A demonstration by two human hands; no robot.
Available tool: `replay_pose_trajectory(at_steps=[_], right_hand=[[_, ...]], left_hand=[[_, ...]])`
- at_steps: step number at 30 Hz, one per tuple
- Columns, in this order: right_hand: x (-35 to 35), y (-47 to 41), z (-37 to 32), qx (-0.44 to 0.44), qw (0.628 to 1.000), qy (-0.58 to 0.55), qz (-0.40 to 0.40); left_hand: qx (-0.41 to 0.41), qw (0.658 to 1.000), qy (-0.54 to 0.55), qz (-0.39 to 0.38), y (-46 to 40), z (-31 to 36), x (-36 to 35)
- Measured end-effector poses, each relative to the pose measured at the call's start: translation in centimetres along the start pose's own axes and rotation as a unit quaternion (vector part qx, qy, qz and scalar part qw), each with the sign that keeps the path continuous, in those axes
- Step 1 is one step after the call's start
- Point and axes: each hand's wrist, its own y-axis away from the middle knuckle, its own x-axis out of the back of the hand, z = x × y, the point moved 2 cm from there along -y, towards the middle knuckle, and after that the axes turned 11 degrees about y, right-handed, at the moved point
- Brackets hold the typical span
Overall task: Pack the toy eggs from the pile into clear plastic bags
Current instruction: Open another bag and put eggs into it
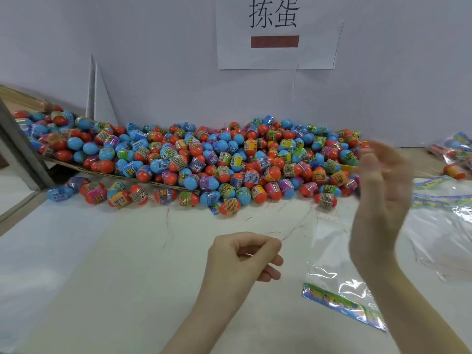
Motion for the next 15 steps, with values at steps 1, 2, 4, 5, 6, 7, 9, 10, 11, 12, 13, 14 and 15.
replay_pose_trajectory(at_steps=[1, 2, 4, 5, 6, 7, 9, 10, 11, 12, 13, 14, 15], right_hand=[[0.8, -0.1, -0.3, 0.119, 0.99, 0.077, 0.016], [1.2, 0.1, -0.5, 0.231, 0.961, 0.149, -0.016], [1.0, 0.8, -0.5, 0.386, 0.872, 0.244, -0.177], [0.8, 1.3, -0.3, 0.422, 0.823, 0.287, -0.251], [0.6, 1.6, 0.0, 0.435, 0.785, 0.324, -0.301], [0.4, 1.8, 0.4, 0.432, 0.763, 0.347, -0.333], [0.3, 2.2, 0.9, 0.412, 0.751, 0.348, -0.381], [0.2, 2.4, 1.1, 0.394, 0.755, 0.333, -0.405], [0.2, 2.6, 1.2, 0.371, 0.76, 0.321, -0.426], [0.4, 2.6, 1.4, 0.347, 0.768, 0.311, -0.439], [0.7, 2.2, 1.7, 0.311, 0.781, 0.298, -0.453], [1.2, 1.6, 2.0, 0.258, 0.806, 0.273, -0.457], [2.1, 0.1, 3.1, 0.186, 0.845, 0.261, -0.429]], left_hand=[[-0.009, 1.0, -0.013, 0.003, -0.1, 0.1, 0.2], [-0.019, 0.999, -0.033, 0.003, -0.1, 0.0, 0.4], [-0.036, 0.997, -0.07, -0.007, -0.2, 0.0, 0.5], [-0.043, 0.995, -0.088, -0.014, -0.2, 0.0, 0.5], [-0.054, 0.992, -0.112, -0.021, -0.2, 0.0, 0.5], [-0.062, 0.989, -0.131, -0.027, -0.3, 0.0, 0.5], [-0.065, 0.985, -0.156, -0.031, -0.3, -0.2, 0.6], [-0.065, 0.983, -0.168, -0.032, -0.3, -0.3, 0.7], [-0.064, 0.983, -0.168, -0.029, -0.3, -0.3, 0.8], [-0.063, 0.984, -0.165, -0.022, -0.3, -0.4, 1.0], [-0.057, 0.987, -0.153, -0.008, -0.4, -0.4, 1.2], [-0.06, 0.988, -0.144, 0.01, -0.5, -0.4, 1.7], [-0.06, 0.989, -0.132, 0.029, -0.6, -0.5, 2.2]])
